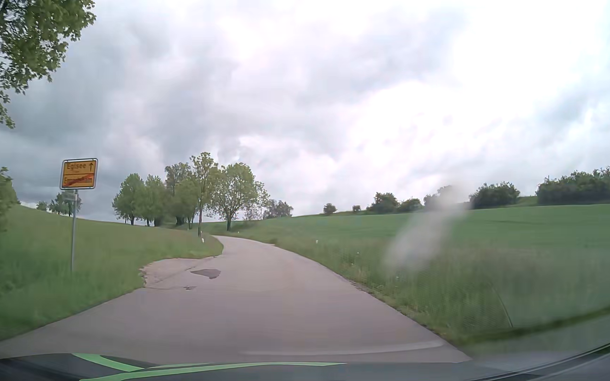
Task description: Follow the waypoints while adhering to traffic rules and regulations
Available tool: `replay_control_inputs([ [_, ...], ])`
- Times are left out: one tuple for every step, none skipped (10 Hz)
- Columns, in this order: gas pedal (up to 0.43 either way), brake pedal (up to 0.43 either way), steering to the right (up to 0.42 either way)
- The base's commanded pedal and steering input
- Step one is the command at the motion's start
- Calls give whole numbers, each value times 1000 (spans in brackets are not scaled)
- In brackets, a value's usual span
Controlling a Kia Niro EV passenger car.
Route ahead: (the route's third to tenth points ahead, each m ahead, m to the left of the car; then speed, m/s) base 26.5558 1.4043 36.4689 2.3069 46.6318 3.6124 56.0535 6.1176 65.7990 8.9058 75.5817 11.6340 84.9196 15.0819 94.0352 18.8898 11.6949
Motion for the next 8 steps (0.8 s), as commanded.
replay_control_inputs([
  [610, 0, -30],
  [610, 0, -31],
  [610, 0, -31],
  [610, 0, -31],
  [610, 0, -30],
  [610, 0, -29],
  [610, 0, -28],
  [598, 0, -26],
])
